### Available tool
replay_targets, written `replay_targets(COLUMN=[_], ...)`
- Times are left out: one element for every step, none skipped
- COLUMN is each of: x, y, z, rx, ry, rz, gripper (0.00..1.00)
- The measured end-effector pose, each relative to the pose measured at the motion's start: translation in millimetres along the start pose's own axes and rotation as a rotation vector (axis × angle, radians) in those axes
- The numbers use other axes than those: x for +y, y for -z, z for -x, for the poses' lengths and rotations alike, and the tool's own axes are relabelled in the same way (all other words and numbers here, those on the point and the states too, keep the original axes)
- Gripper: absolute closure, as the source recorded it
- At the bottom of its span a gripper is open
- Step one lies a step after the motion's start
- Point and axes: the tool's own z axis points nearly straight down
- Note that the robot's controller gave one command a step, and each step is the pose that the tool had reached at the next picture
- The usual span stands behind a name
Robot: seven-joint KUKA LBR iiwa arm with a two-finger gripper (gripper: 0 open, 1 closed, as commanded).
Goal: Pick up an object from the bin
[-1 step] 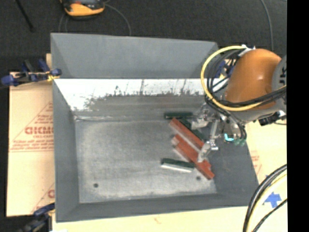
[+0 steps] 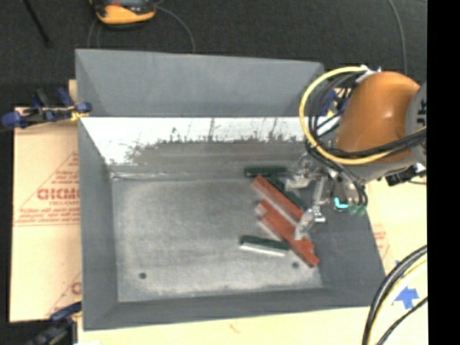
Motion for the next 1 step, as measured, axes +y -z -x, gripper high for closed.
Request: replay_targets(x=[8.2], y=[24.9], z=[-1.2], rx=[0.0], ry=[0.056], rz=[0.001], gripper=[0.0])
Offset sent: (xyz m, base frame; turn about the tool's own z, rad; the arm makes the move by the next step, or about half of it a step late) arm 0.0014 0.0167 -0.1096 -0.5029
